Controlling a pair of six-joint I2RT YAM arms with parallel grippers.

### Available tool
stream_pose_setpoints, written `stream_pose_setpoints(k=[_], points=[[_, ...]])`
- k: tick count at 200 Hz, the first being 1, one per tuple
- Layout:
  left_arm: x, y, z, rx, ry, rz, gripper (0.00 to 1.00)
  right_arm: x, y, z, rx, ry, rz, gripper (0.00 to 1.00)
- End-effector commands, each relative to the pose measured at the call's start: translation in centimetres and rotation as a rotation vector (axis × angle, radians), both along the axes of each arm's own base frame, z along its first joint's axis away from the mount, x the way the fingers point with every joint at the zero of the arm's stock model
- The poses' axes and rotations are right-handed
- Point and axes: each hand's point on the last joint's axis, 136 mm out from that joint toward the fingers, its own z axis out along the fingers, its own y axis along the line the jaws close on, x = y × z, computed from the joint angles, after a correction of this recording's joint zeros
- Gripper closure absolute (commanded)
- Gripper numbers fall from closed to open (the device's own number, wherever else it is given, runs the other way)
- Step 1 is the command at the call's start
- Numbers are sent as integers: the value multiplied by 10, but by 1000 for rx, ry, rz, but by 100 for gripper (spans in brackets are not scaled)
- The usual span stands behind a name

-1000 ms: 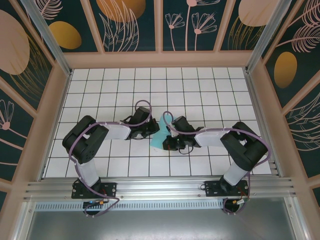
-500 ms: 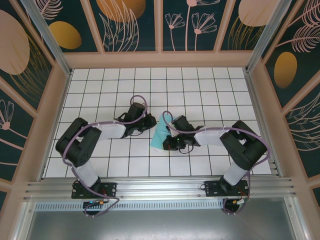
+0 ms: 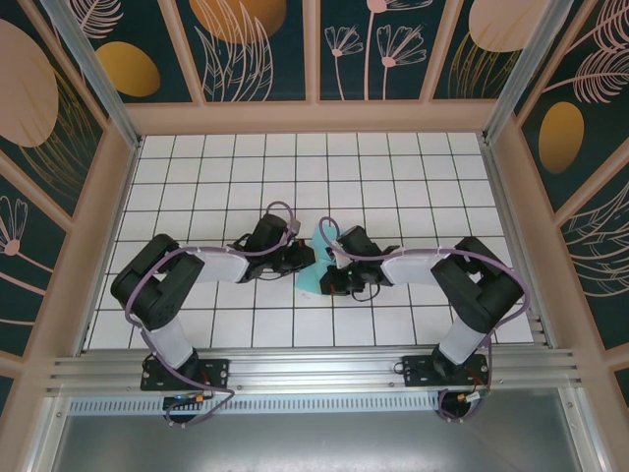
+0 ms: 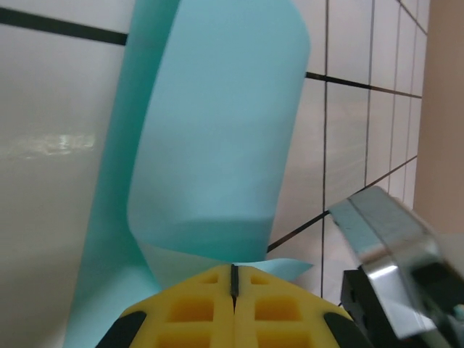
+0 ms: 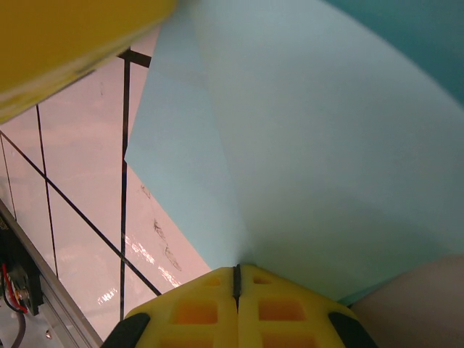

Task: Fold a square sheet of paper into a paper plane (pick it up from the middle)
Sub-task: Fold the triangle a second time at the center of the table.

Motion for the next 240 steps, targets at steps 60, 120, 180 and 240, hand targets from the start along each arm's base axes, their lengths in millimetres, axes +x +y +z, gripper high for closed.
stream_pose_setpoints(k=[60,120,180,240], points=[[19,19,-42,224,20,90,100,-27,-36,-41,-183,109,-3,100],[24,41,-58,283,34,152,100,-30,-41,-43,-194,116,-5,100],[33,52,-55,280,35,174,100,-32,-42,-45,-198,123,-3,100],[51,56,-51,282,30,191,100,-32,-41,-44,-196,124,2,100]])
